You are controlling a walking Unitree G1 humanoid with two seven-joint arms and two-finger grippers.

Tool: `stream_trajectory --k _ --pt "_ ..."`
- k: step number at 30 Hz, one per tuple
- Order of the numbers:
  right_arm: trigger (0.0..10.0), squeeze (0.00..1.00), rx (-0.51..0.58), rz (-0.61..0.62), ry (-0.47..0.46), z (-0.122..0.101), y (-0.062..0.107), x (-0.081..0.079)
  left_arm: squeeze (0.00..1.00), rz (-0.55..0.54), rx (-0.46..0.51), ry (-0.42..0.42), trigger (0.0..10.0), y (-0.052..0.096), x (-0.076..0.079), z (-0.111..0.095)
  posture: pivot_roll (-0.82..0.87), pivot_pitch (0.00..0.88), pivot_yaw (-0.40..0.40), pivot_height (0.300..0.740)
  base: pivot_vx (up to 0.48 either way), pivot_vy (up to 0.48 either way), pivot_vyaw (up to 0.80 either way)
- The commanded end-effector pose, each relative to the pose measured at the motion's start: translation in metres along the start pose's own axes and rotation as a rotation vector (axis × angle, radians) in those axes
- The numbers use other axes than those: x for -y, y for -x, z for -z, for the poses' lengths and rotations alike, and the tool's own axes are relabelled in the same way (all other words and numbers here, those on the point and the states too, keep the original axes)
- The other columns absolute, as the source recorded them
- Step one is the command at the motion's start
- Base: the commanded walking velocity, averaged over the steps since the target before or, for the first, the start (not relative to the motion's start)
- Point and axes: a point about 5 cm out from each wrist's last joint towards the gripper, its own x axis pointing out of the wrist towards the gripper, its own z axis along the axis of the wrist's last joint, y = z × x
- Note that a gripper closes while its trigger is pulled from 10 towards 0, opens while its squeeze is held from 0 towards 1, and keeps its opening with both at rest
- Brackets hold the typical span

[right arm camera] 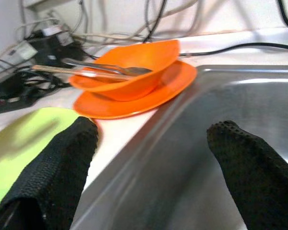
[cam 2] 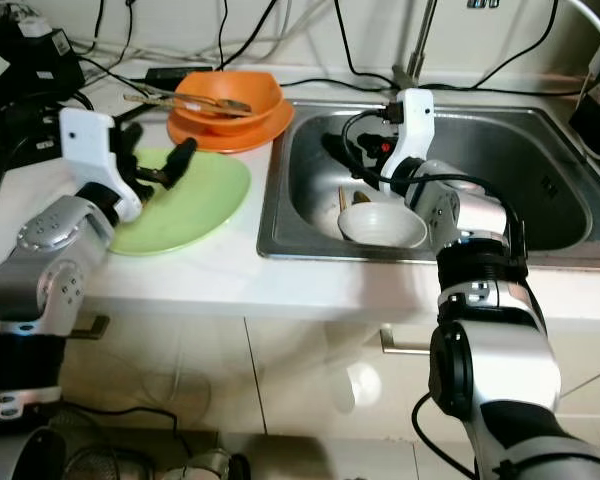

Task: Kitchen organization

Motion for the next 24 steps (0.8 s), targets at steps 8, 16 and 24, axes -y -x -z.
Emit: stream_trajectory --k 8,16,24 --pt "10.0 1.0 0.01 -0.122 -0.003 -0.013 0.01 -0.032 1.0 -0.195 -0.033 0.019 10.0 -0.003 -0.03 0.002 0.1 0.033 0.058 0.74 0.0 0.0 0.0" --pt "10.0 0.83 -0.027 -0.207 -0.006 -0.016 0.015 -0.053 1.0 -0.301 -0.09 0.117 10.0 -0.003 -0.04 0.009 0.1 0.04 0.059 0.74 0.0 0.0 0.0" --pt "10.0 0.0 -0.055 -0.208 -0.015 -0.011 0.018 -0.059 1.0 -0.381 -0.157 0.219 10.0 -0.001 -0.047 0.019 0.1 0.037 0.06 0.74 0.0 0.0 0.0"
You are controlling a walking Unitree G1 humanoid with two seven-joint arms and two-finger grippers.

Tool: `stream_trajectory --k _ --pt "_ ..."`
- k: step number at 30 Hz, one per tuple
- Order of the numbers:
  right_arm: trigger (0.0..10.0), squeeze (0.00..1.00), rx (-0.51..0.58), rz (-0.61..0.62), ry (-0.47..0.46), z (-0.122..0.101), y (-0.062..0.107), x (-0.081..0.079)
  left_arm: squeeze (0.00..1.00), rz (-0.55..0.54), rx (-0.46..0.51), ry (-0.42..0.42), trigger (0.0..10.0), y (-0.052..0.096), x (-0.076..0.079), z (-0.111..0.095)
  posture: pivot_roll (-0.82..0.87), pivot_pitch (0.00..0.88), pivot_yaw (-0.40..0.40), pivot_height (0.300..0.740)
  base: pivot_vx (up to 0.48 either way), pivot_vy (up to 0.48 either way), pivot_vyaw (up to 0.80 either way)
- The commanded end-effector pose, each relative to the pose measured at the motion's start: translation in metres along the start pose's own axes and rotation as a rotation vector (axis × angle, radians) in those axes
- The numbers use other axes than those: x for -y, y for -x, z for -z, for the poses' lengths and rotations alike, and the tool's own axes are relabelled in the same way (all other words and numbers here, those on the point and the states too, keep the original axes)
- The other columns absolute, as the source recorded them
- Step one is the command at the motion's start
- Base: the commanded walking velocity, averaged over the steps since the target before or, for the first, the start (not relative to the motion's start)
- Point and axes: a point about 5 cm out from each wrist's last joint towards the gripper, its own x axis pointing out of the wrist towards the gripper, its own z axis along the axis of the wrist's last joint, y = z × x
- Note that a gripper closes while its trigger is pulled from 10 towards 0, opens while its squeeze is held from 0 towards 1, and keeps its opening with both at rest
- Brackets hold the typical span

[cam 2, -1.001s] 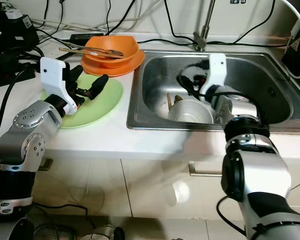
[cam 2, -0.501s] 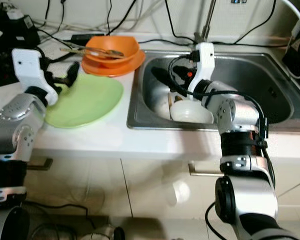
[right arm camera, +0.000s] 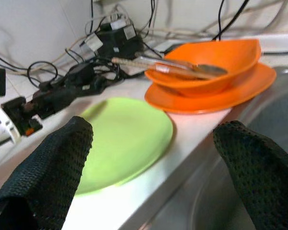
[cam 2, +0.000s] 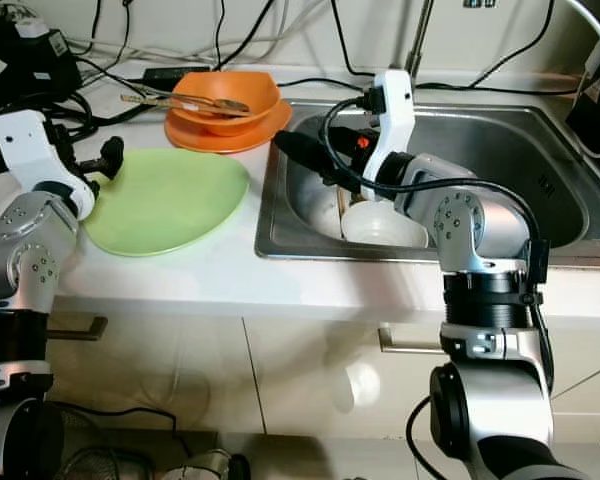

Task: Kitchen organization

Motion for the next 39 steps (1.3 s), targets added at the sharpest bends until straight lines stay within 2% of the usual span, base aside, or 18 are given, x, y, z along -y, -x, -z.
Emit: stream_trajectory --k 1,11,12,13,15,22,24,30,31,32,33,34,35,39 --pt "10.0 0.0 -0.001 -0.021 0.004 -0.001 0.0 -0.007 1.0 -0.019 -0.021 0.029 10.0 0.0 0.001 0.001 0.1 0.037 0.06 0.74 0.0 0.0 0.0" --pt "10.0 0.0 -0.007 -0.035 -0.007 -0.002 0.002 -0.012 1.0 -0.044 -0.093 0.118 10.0 0.002 -0.001 0.006 0.09 0.026 0.064 0.74 0.0 0.0 0.0" --pt "10.0 0.0 -0.01 -0.04 -0.01 -0.002 0.003 -0.013 0.92 -0.048 -0.102 0.125 10.0 0.002 -0.001 0.007 0.09 0.024 0.064 0.74 0.0 0.0 0.0" --pt "10.0 0.0 -0.013 -0.05 -0.013 -0.002 0.003 -0.014 0.52 -0.052 -0.111 0.136 10.0 0.002 0.0 0.007 0.09 0.023 0.065 0.74 0.0 0.0 0.0" --pt "10.0 0.0 -0.022 -0.067 -0.014 -0.002 0.004 -0.016 0.0 -0.062 -0.126 0.15 10.0 0.002 -0.001 0.009 0.09 0.022 0.065 0.74 0.0 0.0 0.0" --pt "10.0 0.0 -0.034 -0.084 -0.011 -0.001 0.004 -0.019 0.0 -0.071 -0.172 0.221 10.0 0.003 -0.003 0.013 0.09 0.023 0.065 0.74 0.0 0.0 0.0" --pt "10.0 0.0 -0.037 -0.087 -0.01 -0.001 0.005 -0.019 0.0 -0.052 -0.231 0.3 10.0 0.004 0.0 0.02 0.09 0.024 0.065 0.74 0.0 0.0 0.0" --pt "10.0 0.0 -0.039 -0.082 -0.011 -0.001 0.005 -0.018 0.0 0.014 -0.371 0.402 10.0 0.008 0.012 0.038 0.09 0.027 0.064 0.74 0.0 0.0 0.0" --pt "10.0 0.0 -0.04 -0.082 -0.01 -0.002 0.005 -0.018 0.0 0.026 -0.4 0.411 9.6 0.009 0.015 0.041 0.09 0.027 0.064 0.74 0.0 0.0 0.0" --pt "10.0 0.0 -0.041 -0.084 -0.01 -0.001 0.005 -0.018 0.0 0.041 -0.423 0.422 6.9 0.011 0.018 0.044 0.09 0.032 0.064 0.74 0.0 0.0 0.0" --pt "10.0 0.0 -0.042 -0.086 -0.01 -0.002 0.005 -0.018 0.0 0.061 -0.439 0.433 4.8 0.012 0.021 0.046 0.09 0.029 0.064 0.74 0.0 0.0 0.0" --pt "10.0 0.0 -0.042 -0.087 -0.01 -0.002 0.005 -0.018 0.0 0.072 -0.448 0.44 1.6 0.013 0.022 0.047 0.09 0.03 0.064 0.74 0.0 0.0 0.0" --pt "10.0 0.0 -0.045 -0.091 -0.011 -0.001 0.005 -0.018 0.0 0.084 -0.459 0.454 0.0 0.014 0.024 0.048 0.09 0.028 0.065 0.74 0.0 0.0 0.0" --pt "10.0 0.0 -0.051 -0.096 -0.013 0.0 0.005 -0.018 0.0 0.104 -0.474 0.482 0.0 0.015 0.026 0.048 0.09 0.03 0.065 0.74 0.0 0.0 0.0"
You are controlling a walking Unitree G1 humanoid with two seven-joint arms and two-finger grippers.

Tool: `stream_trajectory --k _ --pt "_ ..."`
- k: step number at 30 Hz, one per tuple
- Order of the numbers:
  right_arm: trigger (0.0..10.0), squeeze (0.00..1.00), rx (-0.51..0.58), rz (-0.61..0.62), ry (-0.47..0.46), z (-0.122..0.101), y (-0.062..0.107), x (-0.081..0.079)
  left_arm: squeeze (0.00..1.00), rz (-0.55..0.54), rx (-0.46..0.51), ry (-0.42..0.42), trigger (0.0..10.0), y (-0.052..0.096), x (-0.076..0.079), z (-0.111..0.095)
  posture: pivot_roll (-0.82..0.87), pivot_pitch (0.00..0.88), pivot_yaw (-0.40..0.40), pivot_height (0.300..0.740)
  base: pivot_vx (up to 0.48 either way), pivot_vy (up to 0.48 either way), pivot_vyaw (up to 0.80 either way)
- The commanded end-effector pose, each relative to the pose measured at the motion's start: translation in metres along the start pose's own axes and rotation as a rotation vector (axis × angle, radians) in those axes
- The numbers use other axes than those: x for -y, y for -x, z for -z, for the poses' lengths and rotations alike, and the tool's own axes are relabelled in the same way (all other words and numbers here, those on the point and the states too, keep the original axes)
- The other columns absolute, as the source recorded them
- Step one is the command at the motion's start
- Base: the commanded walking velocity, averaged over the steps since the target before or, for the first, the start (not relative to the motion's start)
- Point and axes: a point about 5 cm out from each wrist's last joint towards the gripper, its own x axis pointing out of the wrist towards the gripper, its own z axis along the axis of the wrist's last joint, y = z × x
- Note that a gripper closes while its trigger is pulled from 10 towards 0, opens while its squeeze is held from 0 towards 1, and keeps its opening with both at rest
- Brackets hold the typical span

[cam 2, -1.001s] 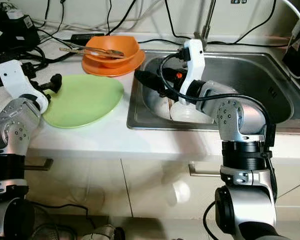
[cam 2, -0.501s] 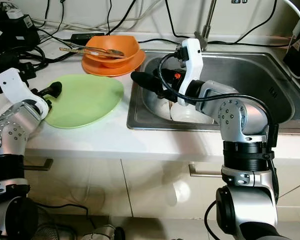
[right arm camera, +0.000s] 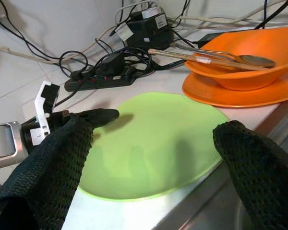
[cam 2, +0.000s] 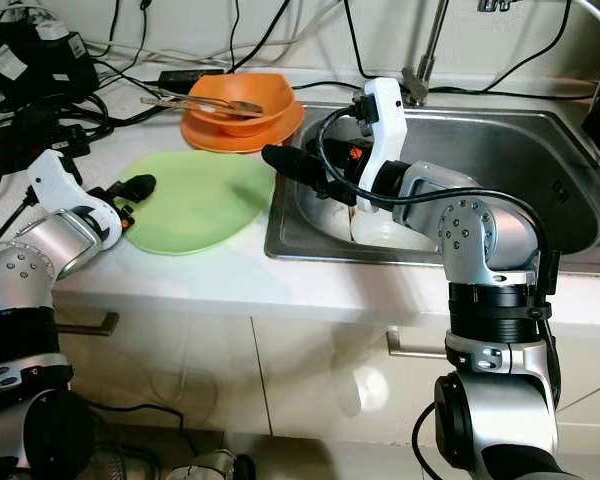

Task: Kitchen organization

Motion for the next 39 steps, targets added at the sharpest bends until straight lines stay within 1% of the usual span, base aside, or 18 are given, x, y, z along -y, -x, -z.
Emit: stream_trajectory --k 1,8,16,17,18,20,22,24,27,37,39 --pt "10.0 0.0 -0.024 -0.019 -0.007 0.004 0.001 -0.001 0.0 0.007 -0.113 0.036 0.0 -0.004 -0.001 0.018 0.1 0.032 0.065 0.74 0.0 0.0 0.0" --pt "10.0 0.0 -0.044 -0.041 -0.029 0.007 0.001 -0.002 0.0 0.005 -0.116 0.085 0.0 -0.005 -0.002 0.018 0.1 0.039 0.063 0.74 0.0 0.0 0.0" --pt "10.0 0.0 -0.044 -0.041 -0.029 0.007 0.001 -0.002 0.0 0.005 -0.116 0.085 0.0 -0.005 -0.002 0.018 0.1 0.039 0.063 0.74 0.0 0.0 0.0" --pt "10.0 0.0 -0.053 -0.04 -0.035 0.009 0.001 -0.001 0.0 0.013 -0.11 0.099 0.0 -0.005 -0.002 0.018 0.1 0.041 0.061 0.74 0.0 0.0 0.0" --pt "10.0 0.0 -0.067 -0.023 -0.04 0.011 0.001 0.004 0.0 0.073 -0.09 0.161 0.0 -0.004 0.006 0.016 0.09 0.044 0.059 0.74 0.0 0.0 0.0" --pt "10.0 0.0 -0.071 -0.013 -0.04 0.012 0.002 0.006 0.0 0.107 -0.09 0.188 0.0 -0.003 0.01 0.016 0.09 0.042 0.057 0.74 0.0 0.0 0.0" --pt "10.0 0.0 -0.072 -0.013 -0.04 0.012 0.002 0.006 0.0 0.111 -0.101 0.185 0.0 -0.003 0.011 0.018 0.09 0.042 0.057 0.74 0.0 0.0 0.0" --pt "10.0 0.0 -0.078 -0.013 -0.039 0.012 0.002 0.007 0.0 0.129 -0.14 0.164 0.0 -0.001 0.012 0.024 0.09 0.043 0.056 0.74 0.0 0.0 0.0" --pt "10.0 0.0 -0.082 -0.01 -0.038 0.013 0.002 0.007 0.0 0.143 -0.159 0.155 0.0 0.0 0.014 0.027 0.09 0.045 0.057 0.74 0.0 0.0 0.0" --pt "10.0 0.0 -0.087 -0.001 -0.036 0.013 0.0 0.01 0.0 0.159 -0.141 0.163 0.0 0.0 0.017 0.022 0.1 0.045 0.056 0.74 0.0 0.0 0.0" --pt "10.0 0.0 -0.089 0.001 -0.035 0.013 0.0 0.011 0.0 0.174 -0.132 0.179 0.0 0.001 0.017 0.022 0.1 0.043 0.054 0.74 0.0 0.0 0.0"
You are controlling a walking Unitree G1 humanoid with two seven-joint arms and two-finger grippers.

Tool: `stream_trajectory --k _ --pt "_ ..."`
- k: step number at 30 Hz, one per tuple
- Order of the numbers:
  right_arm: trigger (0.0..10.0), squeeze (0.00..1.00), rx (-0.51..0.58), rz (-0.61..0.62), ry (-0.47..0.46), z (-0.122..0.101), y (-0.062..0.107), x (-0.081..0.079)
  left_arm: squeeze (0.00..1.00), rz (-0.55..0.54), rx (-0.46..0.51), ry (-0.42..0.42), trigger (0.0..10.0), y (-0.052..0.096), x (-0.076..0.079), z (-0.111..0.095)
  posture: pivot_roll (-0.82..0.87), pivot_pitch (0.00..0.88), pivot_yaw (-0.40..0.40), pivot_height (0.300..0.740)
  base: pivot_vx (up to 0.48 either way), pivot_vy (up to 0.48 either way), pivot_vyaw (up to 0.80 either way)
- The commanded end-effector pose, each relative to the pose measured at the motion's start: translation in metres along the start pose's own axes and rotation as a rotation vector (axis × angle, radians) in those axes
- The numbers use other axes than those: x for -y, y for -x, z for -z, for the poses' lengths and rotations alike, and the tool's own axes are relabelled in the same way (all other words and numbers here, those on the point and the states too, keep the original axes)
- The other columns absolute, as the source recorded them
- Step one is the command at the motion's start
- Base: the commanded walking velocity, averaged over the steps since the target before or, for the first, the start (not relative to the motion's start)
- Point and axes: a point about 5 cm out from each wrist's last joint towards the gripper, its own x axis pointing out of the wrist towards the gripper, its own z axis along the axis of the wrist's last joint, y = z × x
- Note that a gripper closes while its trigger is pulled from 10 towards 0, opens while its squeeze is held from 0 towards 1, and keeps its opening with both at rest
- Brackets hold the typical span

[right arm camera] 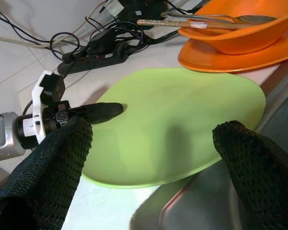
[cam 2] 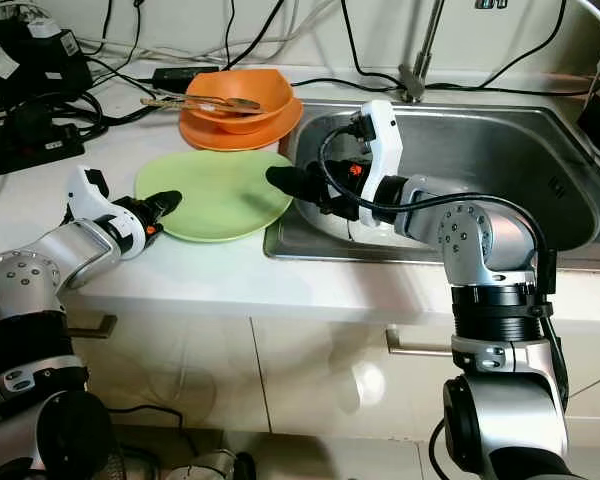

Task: Kitchen organization

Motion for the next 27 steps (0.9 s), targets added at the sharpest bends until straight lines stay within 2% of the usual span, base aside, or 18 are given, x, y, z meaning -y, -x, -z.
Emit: stream_trajectory --k 1,8,17,22,27 --pt "10.0 0.0 -0.006 0.006 0.025 -0.004 -0.001 0.001 0.0 0.039 -0.008 0.003 0.0 0.002 0.003 0.003 0.1 0.043 0.053 0.74 0.0 0.0 0.0" --pt "10.0 0.0 -0.008 0.019 0.024 -0.005 -0.001 0.004 0.0 0.113 -0.037 0.036 0.0 0.009 0.001 0.015 0.1 0.04 0.05 0.74 0.0 0.0 0.0" --pt "10.0 0.0 -0.013 0.068 0.04 -0.005 -0.001 0.012 0.0 0.133 -0.095 -0.001 0.0 0.02 -0.007 0.024 0.1 0.038 0.049 0.74 0.0 0.0 0.0" --pt "10.0 0.0 0.009 0.102 0.046 -0.008 -0.001 0.016 0.0 0.146 -0.101 -0.014 0.0 0.023 -0.004 0.024 0.1 0.032 0.05 0.74 0.0 0.0 0.0" --pt "10.0 0.0 0.045 0.145 0.057 -0.013 0.002 0.021 0.0 0.206 -0.099 -0.021 0.0 0.028 0.003 0.024 0.09 0.032 0.056 0.74 0.0 0.0 0.0"
